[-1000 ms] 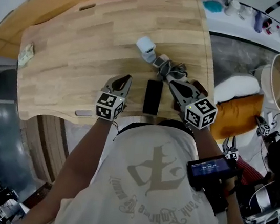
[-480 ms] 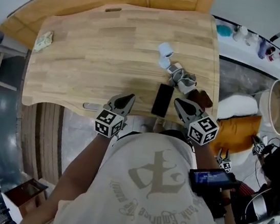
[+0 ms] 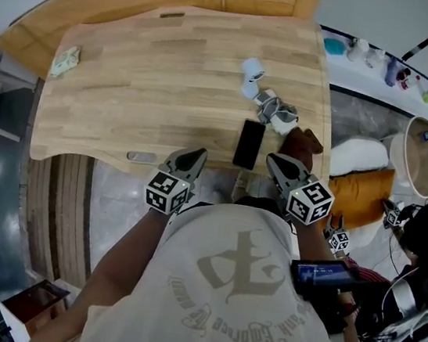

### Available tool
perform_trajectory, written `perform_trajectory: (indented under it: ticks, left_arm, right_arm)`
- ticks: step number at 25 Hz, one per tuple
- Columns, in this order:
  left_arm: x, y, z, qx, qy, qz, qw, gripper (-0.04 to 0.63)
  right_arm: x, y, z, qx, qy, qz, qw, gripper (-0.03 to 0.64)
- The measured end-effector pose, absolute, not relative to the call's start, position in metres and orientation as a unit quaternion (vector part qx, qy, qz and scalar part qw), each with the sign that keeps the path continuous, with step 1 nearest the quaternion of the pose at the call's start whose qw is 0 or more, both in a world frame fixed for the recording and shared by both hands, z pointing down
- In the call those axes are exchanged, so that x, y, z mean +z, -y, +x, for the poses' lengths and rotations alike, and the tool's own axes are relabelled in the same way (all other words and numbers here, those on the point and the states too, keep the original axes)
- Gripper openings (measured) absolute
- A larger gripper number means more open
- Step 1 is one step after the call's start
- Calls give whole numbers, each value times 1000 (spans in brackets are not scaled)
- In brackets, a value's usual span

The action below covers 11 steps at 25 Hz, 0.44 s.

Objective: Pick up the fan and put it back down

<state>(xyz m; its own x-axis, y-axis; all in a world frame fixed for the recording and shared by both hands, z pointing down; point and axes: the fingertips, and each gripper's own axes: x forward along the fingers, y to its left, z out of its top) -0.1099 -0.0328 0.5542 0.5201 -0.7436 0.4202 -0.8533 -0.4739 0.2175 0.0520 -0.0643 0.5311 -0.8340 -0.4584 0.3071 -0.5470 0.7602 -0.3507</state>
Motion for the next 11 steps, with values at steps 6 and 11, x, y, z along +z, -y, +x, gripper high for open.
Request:
perform_trajectory:
  ticks: [6, 11]
  left_arm:
    - [551, 32, -108, 127, 462, 855, 199, 11]
    - [553, 28, -110, 127, 460, 856, 198, 11]
  right_arm:
    - [526, 58, 54, 211, 930, 282, 105, 14]
    - [524, 54, 51, 207, 930, 284, 103, 14]
